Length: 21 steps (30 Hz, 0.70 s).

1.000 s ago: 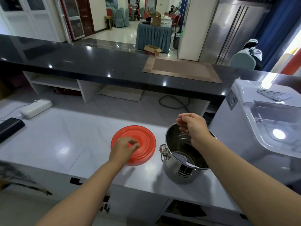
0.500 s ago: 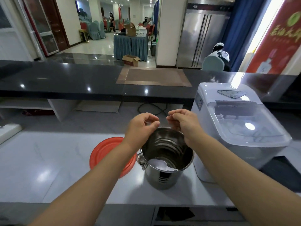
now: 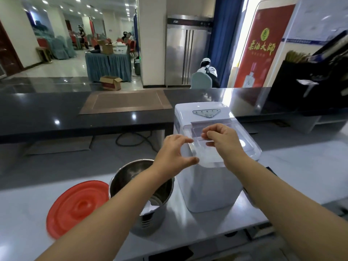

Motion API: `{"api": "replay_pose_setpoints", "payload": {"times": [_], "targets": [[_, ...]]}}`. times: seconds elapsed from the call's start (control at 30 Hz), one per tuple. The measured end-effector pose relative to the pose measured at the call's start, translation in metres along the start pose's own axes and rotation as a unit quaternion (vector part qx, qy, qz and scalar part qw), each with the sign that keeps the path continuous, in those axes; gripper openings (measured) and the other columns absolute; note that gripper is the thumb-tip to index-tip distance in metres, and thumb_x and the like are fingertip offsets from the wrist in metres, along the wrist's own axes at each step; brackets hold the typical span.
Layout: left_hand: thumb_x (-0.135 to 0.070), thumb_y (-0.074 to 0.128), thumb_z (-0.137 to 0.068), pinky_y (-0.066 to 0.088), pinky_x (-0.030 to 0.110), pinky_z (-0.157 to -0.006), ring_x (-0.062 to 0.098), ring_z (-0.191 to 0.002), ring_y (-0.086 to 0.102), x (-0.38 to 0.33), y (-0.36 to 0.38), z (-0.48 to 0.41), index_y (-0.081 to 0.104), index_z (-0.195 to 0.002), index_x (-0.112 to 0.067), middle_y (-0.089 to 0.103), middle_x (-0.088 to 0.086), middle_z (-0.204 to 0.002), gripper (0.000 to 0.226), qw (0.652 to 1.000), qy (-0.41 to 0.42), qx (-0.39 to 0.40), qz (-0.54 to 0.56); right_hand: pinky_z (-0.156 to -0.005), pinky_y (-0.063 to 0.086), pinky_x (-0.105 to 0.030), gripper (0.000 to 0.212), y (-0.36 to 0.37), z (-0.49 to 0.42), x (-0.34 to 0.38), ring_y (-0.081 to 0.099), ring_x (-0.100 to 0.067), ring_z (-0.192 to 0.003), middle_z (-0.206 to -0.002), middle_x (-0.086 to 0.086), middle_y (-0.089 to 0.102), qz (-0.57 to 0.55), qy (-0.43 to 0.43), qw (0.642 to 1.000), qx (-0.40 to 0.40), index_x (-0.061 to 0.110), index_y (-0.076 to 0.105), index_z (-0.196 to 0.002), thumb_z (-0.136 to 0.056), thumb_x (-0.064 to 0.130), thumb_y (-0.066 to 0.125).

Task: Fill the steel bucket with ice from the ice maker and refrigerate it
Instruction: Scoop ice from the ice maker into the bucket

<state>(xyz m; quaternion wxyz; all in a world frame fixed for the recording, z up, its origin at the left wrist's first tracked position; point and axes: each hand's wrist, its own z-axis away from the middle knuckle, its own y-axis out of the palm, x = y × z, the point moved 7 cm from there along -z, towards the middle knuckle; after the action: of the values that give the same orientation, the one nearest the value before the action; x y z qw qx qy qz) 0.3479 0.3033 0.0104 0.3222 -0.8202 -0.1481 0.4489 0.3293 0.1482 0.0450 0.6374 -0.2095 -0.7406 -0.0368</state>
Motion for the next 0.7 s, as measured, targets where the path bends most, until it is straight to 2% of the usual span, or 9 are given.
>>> {"api": "replay_pose_setpoints", "payload": {"times": [0.1,0.2,0.3,0.37,0.43,0.5,0.6,0.7], "targets": [[-0.04,0.08,-0.069,0.016,0.023,-0.106,0.015,-0.135,0.023,-0.012,0.017,-0.006,0.048,-0.134,-0.023,0.039,-0.001,-0.141,0.074,1.0,0.018,0.022,-0.005,-0.067,0.052,-0.024,0.026,-0.032,-0.007,-0.017,0.062,-0.013,-0.075,-0.076,-0.001,0.066,-0.013,0.005,0.999,-0.049,0.016,0.064,-0.073,-0.087,-0.003,0.051],[-0.046,0.079,-0.065,0.008,0.033,-0.114,0.01,-0.141,0.005,-0.017,0.034,-0.01,0.034,-0.143,-0.026,0.022,-0.001,-0.154,0.092,0.997,0.024,0.053,-0.047,-0.072,0.052,-0.029,0.027,-0.061,-0.013,-0.03,0.059,-0.015,-0.075,-0.079,0.0,0.064,0.006,0.0,0.995,-0.103,0.02,0.064,-0.071,-0.087,0.0,0.053],[-0.052,0.076,-0.063,0.003,0.039,-0.116,0.003,-0.14,-0.009,-0.017,0.043,-0.013,0.019,-0.148,-0.029,0.006,-0.007,-0.158,0.105,0.994,0.027,0.065,-0.084,-0.069,0.045,-0.025,0.027,-0.085,-0.016,-0.036,0.054,-0.011,-0.072,-0.079,0.004,0.062,0.042,-0.014,0.988,-0.151,0.024,0.062,-0.073,-0.085,0.002,0.052],[-0.054,0.075,-0.063,0.0,0.04,-0.117,0.004,-0.14,-0.014,-0.019,0.043,-0.015,0.011,-0.15,-0.029,0.001,-0.009,-0.157,0.11,0.992,0.039,0.056,-0.11,-0.072,0.043,-0.027,0.022,-0.099,-0.019,-0.04,0.055,-0.013,-0.077,-0.09,-0.002,0.063,0.068,-0.013,0.982,-0.173,0.021,0.063,-0.081,-0.084,0.002,0.051],[-0.055,0.073,-0.062,-0.002,0.039,-0.118,0.005,-0.14,-0.017,-0.022,0.042,-0.017,0.006,-0.15,-0.03,-0.001,-0.011,-0.156,0.113,0.99,0.053,0.046,-0.126,-0.081,0.047,-0.033,0.02,-0.109,-0.023,-0.045,0.057,-0.019,-0.093,-0.104,-0.005,0.062,0.108,-0.001,0.977,-0.185,0.017,0.063,-0.093,-0.084,0.004,0.051],[-0.057,0.07,-0.061,-0.004,0.039,-0.117,0.005,-0.14,-0.019,-0.025,0.041,-0.018,0.003,-0.15,-0.03,-0.002,-0.011,-0.156,0.115,0.988,0.063,0.036,-0.134,-0.086,0.046,-0.035,0.028,-0.118,-0.028,-0.052,0.054,-0.022,-0.102,-0.112,-0.004,0.058,0.134,0.025,0.973,-0.186,0.013,0.059,-0.111,-0.085,0.007,0.052],[-0.058,0.068,-0.058,-0.004,0.038,-0.117,0.005,-0.14,-0.019,-0.024,0.04,-0.018,0.002,-0.15,-0.028,0.0,-0.009,-0.156,0.117,0.99,0.05,0.032,-0.125,-0.067,0.04,-0.029,0.041,-0.118,-0.031,-0.066,0.05,-0.016,-0.087,-0.109,-0.001,0.052,0.109,0.082,0.978,-0.155,0.012,0.046,-0.129,-0.089,0.014,0.051],[-0.06,0.065,-0.055,-0.005,0.034,-0.116,0.003,-0.14,-0.019,-0.023,0.041,-0.018,0.0,-0.149,-0.031,0.0,-0.014,-0.155,0.118,0.993,0.039,0.03,-0.103,-0.066,0.038,-0.028,0.038,-0.119,-0.036,-0.072,0.051,-0.012,-0.081,-0.096,0.005,0.051,0.08,0.099,0.981,-0.144,0.014,0.048,-0.127,-0.09,0.017,0.049]]}}
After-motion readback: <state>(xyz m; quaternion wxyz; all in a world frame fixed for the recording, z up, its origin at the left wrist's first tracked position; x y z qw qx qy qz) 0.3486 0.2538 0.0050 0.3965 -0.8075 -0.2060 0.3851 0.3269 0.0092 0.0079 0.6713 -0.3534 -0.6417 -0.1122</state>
